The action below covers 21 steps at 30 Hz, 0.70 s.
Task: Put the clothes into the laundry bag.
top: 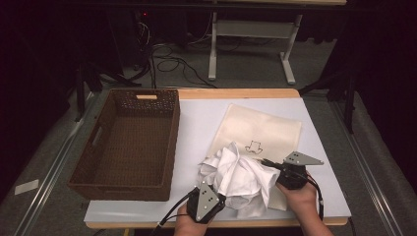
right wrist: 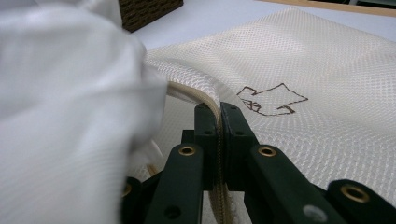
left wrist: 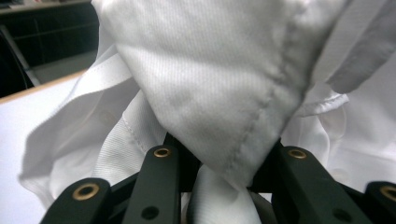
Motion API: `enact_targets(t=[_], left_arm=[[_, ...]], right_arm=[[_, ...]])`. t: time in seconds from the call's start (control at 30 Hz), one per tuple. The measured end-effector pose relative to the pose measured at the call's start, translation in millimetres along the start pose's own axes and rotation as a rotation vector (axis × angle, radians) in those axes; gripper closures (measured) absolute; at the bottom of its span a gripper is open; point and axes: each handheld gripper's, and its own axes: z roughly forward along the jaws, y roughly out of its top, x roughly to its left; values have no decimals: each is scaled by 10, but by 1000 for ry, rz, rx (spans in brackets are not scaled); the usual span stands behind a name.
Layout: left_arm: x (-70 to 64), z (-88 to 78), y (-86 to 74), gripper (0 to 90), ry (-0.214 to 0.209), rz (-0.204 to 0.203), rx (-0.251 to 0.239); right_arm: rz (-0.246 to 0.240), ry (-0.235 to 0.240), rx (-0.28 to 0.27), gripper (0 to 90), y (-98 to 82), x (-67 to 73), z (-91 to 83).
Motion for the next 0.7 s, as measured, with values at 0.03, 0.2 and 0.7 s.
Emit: enact_targets(t=[0.03, 0.2, 0.7], left_arm=[[-6, 26, -14, 689, -5, -4, 10], [-47, 112, -37, 696, -30, -15, 34], [-102, 364, 199, 715, -9, -6, 16]], right_arm=[[-2, 2, 0, 877, 1, -3, -5], [2, 3, -6, 877, 4, -12, -17], [36, 35, -44, 880, 26, -20, -49]])
